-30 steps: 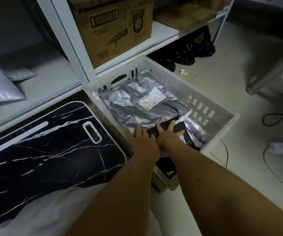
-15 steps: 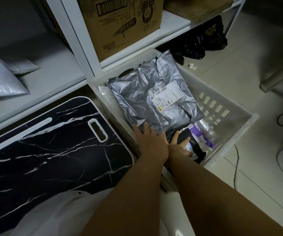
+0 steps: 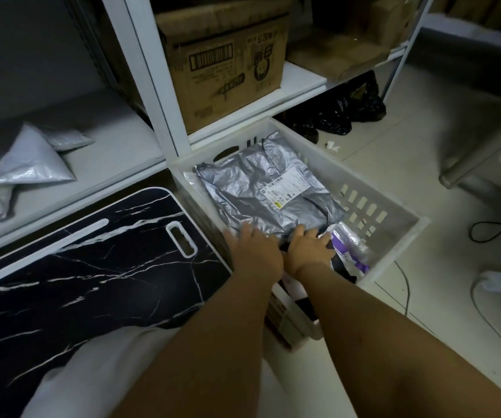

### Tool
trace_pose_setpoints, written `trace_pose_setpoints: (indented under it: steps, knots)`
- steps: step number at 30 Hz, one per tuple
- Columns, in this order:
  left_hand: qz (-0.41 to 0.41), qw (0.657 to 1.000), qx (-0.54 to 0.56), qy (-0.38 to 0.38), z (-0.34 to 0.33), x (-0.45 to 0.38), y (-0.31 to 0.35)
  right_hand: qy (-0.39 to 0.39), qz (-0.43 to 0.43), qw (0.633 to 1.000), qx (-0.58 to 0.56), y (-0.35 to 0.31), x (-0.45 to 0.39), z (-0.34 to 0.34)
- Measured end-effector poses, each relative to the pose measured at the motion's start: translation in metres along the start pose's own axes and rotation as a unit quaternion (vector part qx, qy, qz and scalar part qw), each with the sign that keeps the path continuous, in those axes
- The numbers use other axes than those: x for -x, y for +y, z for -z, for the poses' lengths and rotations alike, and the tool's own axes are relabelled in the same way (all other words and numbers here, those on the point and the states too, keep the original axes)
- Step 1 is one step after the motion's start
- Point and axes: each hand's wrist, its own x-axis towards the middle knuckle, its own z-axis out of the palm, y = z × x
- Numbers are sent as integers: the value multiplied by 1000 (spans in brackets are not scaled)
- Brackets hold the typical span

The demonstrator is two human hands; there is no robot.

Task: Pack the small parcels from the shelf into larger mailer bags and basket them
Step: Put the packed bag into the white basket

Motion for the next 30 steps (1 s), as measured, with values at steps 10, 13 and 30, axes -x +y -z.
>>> trace_pose_setpoints:
  steps: [10,13,30]
  knots:
    - [30,994,90,55,62,37,-58,92,135,985,54,-71,49,70]
    - [35,988,119,89,80,55,-94,115,179,975,63,-111,70,83]
    - [261,945,144,136,30,141,-385,161,450,865,152,-373,141,29]
